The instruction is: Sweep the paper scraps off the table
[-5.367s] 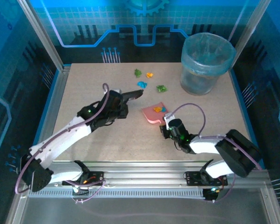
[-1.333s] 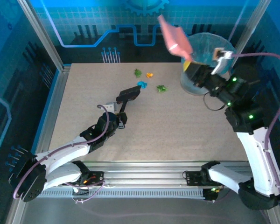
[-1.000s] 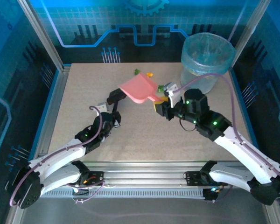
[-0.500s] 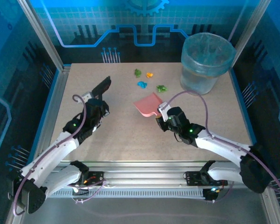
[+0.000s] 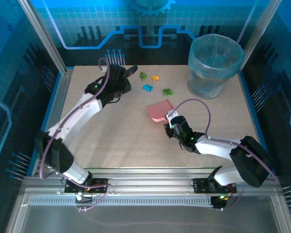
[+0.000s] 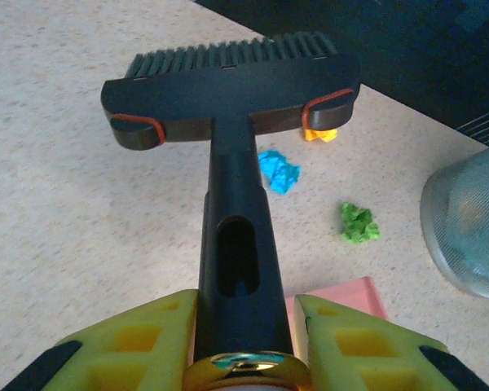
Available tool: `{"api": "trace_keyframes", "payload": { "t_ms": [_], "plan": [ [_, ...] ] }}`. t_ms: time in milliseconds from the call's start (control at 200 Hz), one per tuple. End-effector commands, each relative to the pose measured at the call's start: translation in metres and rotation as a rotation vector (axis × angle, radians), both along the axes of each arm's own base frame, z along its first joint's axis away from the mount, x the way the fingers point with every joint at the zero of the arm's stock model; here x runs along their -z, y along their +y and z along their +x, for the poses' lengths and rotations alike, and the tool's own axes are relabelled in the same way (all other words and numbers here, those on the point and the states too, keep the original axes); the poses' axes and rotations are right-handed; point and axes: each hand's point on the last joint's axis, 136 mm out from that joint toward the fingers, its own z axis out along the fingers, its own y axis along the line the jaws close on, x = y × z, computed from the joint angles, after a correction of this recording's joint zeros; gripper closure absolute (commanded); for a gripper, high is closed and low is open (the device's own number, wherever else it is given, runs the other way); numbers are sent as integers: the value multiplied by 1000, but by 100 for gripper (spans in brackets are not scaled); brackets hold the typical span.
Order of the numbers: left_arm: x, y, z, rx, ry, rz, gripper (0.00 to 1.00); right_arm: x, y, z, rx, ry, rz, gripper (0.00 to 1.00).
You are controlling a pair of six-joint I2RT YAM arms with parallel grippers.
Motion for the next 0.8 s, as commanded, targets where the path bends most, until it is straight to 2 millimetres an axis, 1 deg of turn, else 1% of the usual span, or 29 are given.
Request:
{"api": "trace_keyframes", "payload": {
  "t_ms": [0, 85, 125, 270, 305, 340, 435, 485, 535, 610, 795],
  "plan": [
    [7, -12, 17, 86, 75, 60, 100, -22, 7, 14, 30, -75, 90, 100],
    [16, -20, 38, 104, 103, 90, 100, -20, 16, 13, 3, -55, 104, 100],
    [16, -25, 48, 116, 103, 97, 100, -20, 18, 13, -2, -50, 104, 100],
    [21, -50, 82, 202, 97, 104, 100, -18, 21, 12, -8, -45, 100, 100],
    [24, -55, 88, 224, 99, 108, 100, -17, 22, 12, -6, -41, 99, 100],
    [23, -60, 94, 244, 90, 110, 100, -15, 22, 12, -7, -33, 96, 100],
    [31, -71, 109, 282, 86, 113, 100, -12, 23, 13, -7, -21, 87, 100],
    [34, -73, 115, 286, 81, 119, 100, -9, 25, 12, -13, -14, 87, 100],
    [42, -73, 121, 286, 87, 135, 100, -8, 27, 13, -22, -10, 89, 100],
    [49, -74, 126, 284, 91, 147, 100, -4, 31, 13, -36, 1, 82, 100],
    [59, -75, 128, 293, 103, 152, 100, 6, 39, 15, -52, 38, 57, 100]
  ]
}}
